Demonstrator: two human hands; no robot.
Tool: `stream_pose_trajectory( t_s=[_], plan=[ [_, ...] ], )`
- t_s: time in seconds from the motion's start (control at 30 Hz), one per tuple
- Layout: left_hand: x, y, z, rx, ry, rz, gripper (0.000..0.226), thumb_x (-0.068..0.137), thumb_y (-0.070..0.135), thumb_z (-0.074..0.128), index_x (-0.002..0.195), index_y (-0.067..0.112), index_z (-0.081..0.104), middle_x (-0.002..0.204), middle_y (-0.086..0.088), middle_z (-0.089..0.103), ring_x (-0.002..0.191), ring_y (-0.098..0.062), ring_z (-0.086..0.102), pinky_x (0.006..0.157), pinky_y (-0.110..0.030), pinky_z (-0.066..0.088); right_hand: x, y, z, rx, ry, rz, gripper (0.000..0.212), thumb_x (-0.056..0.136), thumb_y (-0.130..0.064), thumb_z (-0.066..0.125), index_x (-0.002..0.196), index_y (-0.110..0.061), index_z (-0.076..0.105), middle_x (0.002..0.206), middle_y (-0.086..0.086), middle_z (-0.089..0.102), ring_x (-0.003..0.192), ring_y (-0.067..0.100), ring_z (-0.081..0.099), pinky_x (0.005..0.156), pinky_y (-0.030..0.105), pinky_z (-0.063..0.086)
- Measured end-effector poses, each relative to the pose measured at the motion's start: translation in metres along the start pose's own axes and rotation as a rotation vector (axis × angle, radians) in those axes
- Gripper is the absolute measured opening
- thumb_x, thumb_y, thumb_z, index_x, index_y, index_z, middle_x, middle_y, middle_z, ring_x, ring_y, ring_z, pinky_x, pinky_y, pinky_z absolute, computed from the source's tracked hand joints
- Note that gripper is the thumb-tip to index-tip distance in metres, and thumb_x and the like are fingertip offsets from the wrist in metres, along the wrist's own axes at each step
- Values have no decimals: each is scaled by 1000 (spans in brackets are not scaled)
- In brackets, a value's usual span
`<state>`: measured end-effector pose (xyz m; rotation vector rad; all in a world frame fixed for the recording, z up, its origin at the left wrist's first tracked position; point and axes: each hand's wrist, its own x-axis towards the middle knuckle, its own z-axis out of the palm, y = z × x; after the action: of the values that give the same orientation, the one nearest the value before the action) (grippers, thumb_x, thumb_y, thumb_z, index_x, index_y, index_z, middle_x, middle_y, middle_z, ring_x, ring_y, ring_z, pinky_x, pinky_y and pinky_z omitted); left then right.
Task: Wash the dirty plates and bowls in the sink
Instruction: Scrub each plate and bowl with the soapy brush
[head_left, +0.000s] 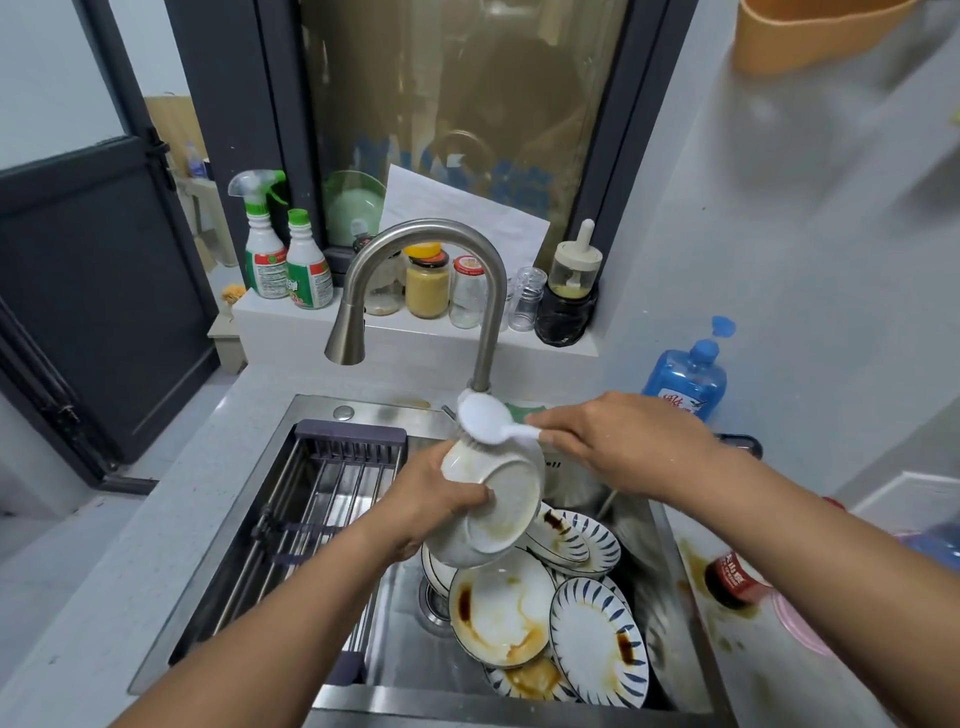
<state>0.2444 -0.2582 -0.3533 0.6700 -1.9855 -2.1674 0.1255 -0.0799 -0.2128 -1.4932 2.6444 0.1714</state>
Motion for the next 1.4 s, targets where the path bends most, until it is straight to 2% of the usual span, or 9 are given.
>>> stream_pose_trajectory(
  t_s=[0.37,0.53,0.8,0.93,1.03,1.1,1.2,1.3,1.4],
  plan=[
    [7,-15,-4,-822,205,-226,50,84,1,72,132,10,61,116,-22,73,107,-38,71,80,-55,61,-12,44,41,249,-57,142,34,105,-51,41,137,-59,50,72,-22,48,75,4,49,81,36,52],
    [9,-18,7,-1002,297,-339,36,91,11,68,126,6,60,93,-20,77,90,-39,72,64,-58,61,-31,23,42,177,-62,134,36,105,-55,34,140,-61,40,78,-17,53,73,5,53,77,41,56],
    [13,-23,23,-1010,387,-464,53,89,27,71,135,7,54,124,-19,68,104,-37,66,94,-57,55,-56,-36,72,-85,32,-46,39,109,-52,23,148,-48,18,93,3,57,69,31,62,59,38,54],
    [15,-28,17,-1072,361,-436,52,86,25,75,132,8,59,119,-21,72,111,-40,68,107,-59,46,-61,-17,71,-75,83,24,44,108,-55,19,151,-53,13,94,-4,54,69,24,62,63,38,57],
    [10,-30,13,-1091,341,-389,42,88,23,74,127,11,65,111,-16,76,105,-32,72,94,-45,58,-61,10,60,-25,98,116,46,104,-62,19,150,-62,14,102,-12,59,80,14,62,65,30,53],
    [6,-30,11,-1126,297,-330,37,89,15,71,125,7,63,109,-21,76,105,-34,70,82,-51,62,-57,27,56,26,76,170,44,103,-63,24,147,-66,19,113,-17,65,89,13,64,71,34,55],
    [2,-30,9,-1159,197,-302,57,79,8,72,134,3,58,120,-25,71,118,-41,64,106,-60,47,-49,41,52,121,18,209,41,102,-64,29,144,-67,29,112,-17,66,95,12,63,79,38,57],
    [-5,-31,7,-1093,78,-301,56,81,8,70,134,2,57,126,-24,69,115,-40,67,89,-61,56,-38,55,45,207,-18,245,39,101,-65,30,139,-69,35,123,-16,64,121,17,56,92,43,53],
    [-12,-31,4,-946,-27,-242,53,86,5,65,138,3,55,129,-24,67,114,-38,68,85,-59,59,-29,60,36,222,-36,233,36,102,-61,35,137,-66,43,116,-14,66,105,14,60,85,39,54]
  ],
)
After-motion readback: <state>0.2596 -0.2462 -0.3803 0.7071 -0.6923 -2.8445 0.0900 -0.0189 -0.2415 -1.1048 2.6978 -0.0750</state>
